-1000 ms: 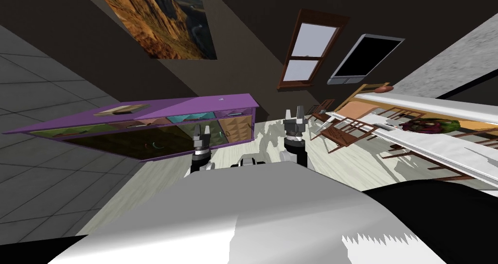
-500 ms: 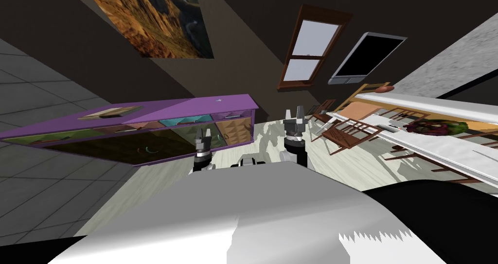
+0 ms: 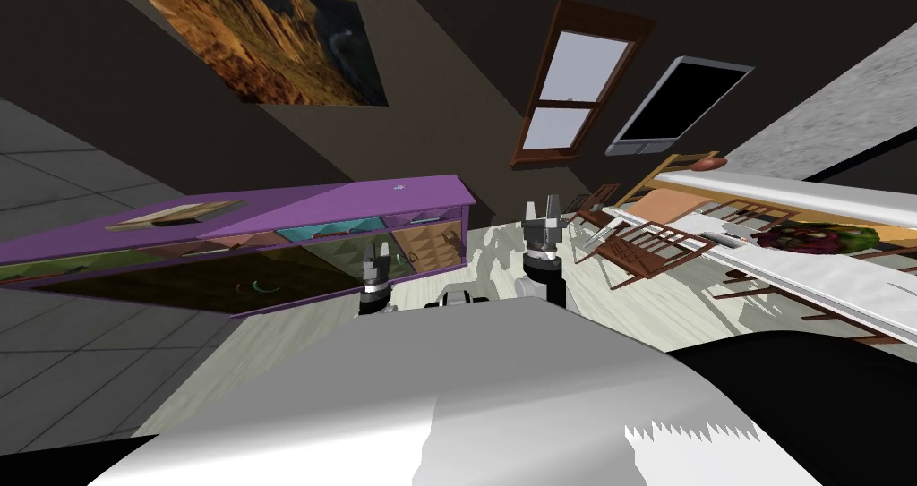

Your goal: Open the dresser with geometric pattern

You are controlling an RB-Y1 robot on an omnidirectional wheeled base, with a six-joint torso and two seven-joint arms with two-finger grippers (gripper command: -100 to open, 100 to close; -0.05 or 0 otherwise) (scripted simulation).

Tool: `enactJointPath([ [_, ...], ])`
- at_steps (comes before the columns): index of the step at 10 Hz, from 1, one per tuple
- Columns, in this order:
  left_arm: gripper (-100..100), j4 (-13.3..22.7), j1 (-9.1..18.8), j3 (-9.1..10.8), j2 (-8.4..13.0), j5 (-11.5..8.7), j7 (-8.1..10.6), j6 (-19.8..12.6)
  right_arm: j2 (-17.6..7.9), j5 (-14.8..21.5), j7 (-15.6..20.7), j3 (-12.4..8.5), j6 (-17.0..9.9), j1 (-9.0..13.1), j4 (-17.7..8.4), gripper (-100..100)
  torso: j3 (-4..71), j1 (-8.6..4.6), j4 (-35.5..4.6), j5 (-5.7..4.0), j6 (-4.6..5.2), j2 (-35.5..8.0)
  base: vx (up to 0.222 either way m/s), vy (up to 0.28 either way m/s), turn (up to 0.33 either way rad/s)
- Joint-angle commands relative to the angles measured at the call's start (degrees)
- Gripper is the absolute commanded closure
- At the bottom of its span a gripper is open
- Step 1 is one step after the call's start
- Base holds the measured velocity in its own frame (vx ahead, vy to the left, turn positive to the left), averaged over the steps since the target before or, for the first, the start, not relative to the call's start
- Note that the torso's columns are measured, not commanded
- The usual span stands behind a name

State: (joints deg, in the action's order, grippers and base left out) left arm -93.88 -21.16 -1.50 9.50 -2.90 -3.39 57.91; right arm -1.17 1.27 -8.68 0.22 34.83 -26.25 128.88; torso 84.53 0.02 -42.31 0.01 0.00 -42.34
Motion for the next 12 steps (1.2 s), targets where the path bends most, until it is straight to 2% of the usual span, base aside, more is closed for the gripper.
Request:
enactJointPath([
  [1, -100, 3.9, 0.5, 0.26, 0.1, -0.2, 0.23, 2.9, 0.0, 0.0, 0.0, 0.0, 0.0, 0.0, 0.0, 0, 0.1, -0.08, 0.0, -0.02, 0.0, 0.1, 0.121, -0.034, -0.011],
  [3, -100, 7.9, 1.3, 0.53, 0.0, -0.5, 0.43, 6.2, 0.0, 0.0, 0.0, 0.0, 0.0, 0.0, 0.0, 0, 0.1, -0.01, 0.0, -0.01, 0.0, 0.1, 0.144, -0.023, -0.025],
  [6, -100, 11.1, 1.7, 0.66, -0.1, -0.6, 0.53, 7.8, 0.0, 0.0, 0.0, 0.0, 0.0, 0.0, 0.0, 0, 0.0, 0.0, 0.0, 0.0, 0.0, -0.1, 0.093, -0.01, -0.013],
  [9, -100, 17.0, 2.8, 1.03, -0.7, -1.0, 0.81, 12.2, 0.0, 0.0, 0.0, 0.0, 0.0, 0.0, 0.0, 0, 0.1, -0.02, 0.1, -0.01, 0.0, 0.2, 0.13, -0.006, -0.025],
  [10, -100, 17.9, 2.8, 1.03, -0.7, -1.0, 0.81, 12.2, 0.0, 0.0, 0.0, 0.0, 0.0, 0.0, 0.0, 0, 0.2, -0.06, 0.1, -0.01, 0.0, 0.3, 0.123, -0.025, -0.009],
  [12, -100, 22.1, 3.5, 1.25, -1.3, -1.2, 0.98, 14.9, 0.0, 0.0, 0.0, 0.0, 0.0, 0.0, 0.0, 0, 0.0, -0.04, 0.0, -0.01, 0.0, -0.1, 0.113, -0.017, -0.021],
])
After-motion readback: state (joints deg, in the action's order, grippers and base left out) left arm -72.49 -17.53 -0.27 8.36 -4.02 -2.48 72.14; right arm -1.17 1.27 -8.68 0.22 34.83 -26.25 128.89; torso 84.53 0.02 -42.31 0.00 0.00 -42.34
